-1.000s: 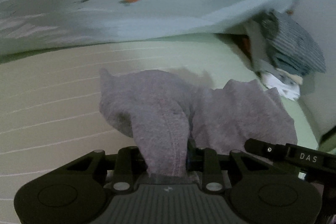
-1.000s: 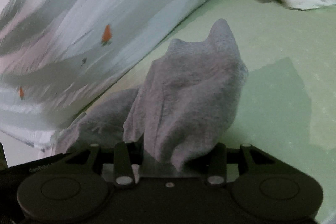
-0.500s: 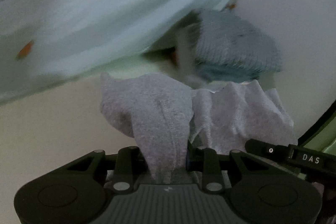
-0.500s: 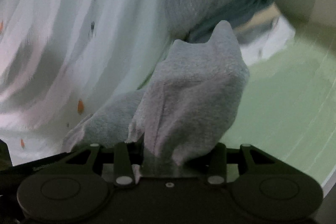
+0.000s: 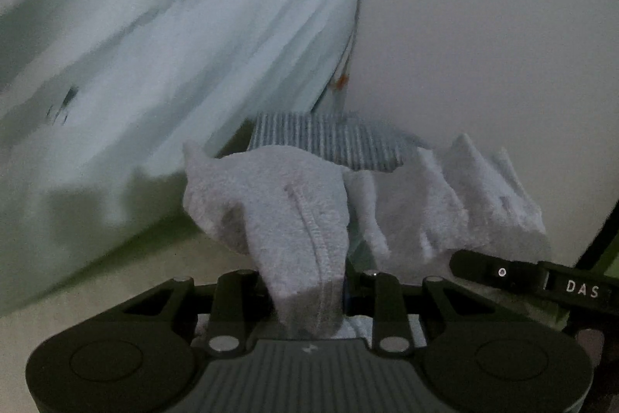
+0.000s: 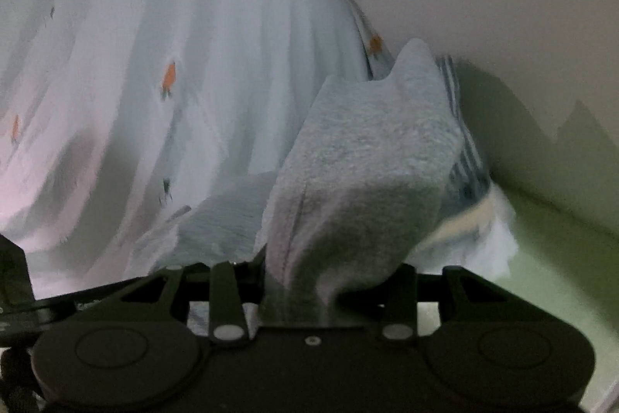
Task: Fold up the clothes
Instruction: 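Carry the folded hoodie with both grippers onto the clothes stack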
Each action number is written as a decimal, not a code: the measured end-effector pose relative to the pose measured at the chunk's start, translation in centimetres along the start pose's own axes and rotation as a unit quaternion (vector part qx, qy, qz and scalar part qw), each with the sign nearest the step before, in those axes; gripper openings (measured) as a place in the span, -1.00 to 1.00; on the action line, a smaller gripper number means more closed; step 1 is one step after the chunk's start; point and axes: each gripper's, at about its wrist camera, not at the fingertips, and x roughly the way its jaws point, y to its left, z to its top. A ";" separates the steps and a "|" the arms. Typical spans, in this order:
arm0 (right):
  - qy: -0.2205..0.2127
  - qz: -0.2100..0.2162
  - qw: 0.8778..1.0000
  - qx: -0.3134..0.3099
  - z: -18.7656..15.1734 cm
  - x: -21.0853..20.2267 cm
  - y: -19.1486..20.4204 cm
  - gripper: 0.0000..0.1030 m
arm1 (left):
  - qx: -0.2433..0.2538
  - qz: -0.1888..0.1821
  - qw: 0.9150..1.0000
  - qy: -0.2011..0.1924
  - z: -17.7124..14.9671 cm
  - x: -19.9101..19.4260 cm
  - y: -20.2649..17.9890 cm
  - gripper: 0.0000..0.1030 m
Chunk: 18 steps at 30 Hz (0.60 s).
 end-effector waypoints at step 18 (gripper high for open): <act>-0.068 -0.026 0.997 -0.007 13.4 11.3 -5.7 -0.11 | 0.002 0.023 0.999 -0.035 12.3 14.7 1.3 -0.39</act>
